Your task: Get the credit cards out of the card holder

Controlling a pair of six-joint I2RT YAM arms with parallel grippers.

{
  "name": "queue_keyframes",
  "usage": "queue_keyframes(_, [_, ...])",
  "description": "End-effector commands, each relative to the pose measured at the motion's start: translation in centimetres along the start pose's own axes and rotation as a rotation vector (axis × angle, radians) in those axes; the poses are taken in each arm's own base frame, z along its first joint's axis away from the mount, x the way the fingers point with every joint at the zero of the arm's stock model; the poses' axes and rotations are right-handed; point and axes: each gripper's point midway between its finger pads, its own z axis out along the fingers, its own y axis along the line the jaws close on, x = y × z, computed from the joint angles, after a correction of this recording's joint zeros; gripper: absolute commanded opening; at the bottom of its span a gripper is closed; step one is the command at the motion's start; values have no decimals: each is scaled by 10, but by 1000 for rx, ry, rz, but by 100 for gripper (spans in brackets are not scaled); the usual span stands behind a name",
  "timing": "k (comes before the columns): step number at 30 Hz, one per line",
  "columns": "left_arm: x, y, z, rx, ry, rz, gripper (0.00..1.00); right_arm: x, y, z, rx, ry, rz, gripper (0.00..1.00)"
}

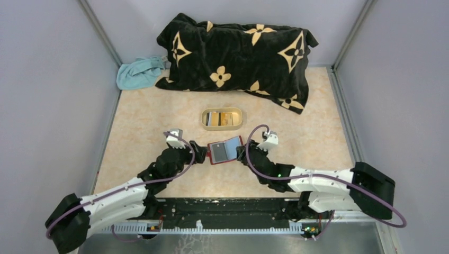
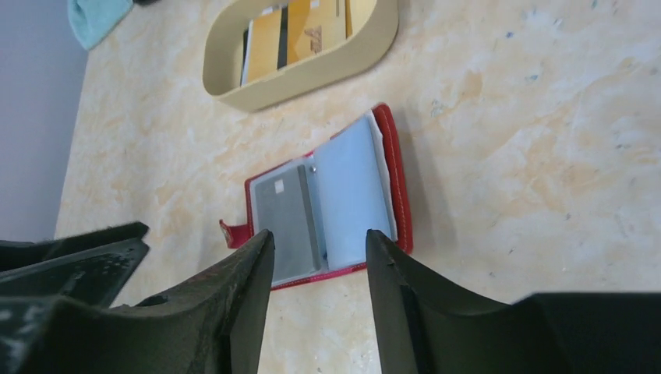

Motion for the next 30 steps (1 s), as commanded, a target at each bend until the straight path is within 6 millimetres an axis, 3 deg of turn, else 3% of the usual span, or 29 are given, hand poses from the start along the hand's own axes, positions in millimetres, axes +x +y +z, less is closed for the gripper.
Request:
queue_keyframes(1, [-14, -16, 12, 21, -26, 15, 78, -33, -2, -12, 38, -96, -91, 44])
queue_keyframes(4, [-9, -27, 22, 43, 6, -16, 41, -41, -5, -15, 57, -108, -135, 25])
queue_keyframes(6, [-6, -38, 26, 91, 20, -34, 10, -44, 2, -14, 37, -112, -173, 2])
queue_keyframes(7, [-6, -43, 28, 112, 23, -41, 1, -45, 7, -12, 22, -112, -195, 0])
queue_keyframes(13, [-11, -75, 33, 225, 49, -71, 0, -26, 35, 22, -155, 64, -190, 0])
queue_keyframes(17, [-4, -87, 41, 268, 86, -86, 0, -18, 36, 48, -203, 152, -217, 0])
queue_keyframes(24, [29, -68, 39, 222, 165, -111, 0, -4, 64, 59, -398, 241, -220, 0])
queue_keyframes(30, [50, -41, 29, 152, 196, -113, 0, 9, 72, 62, -457, 284, -223, 0])
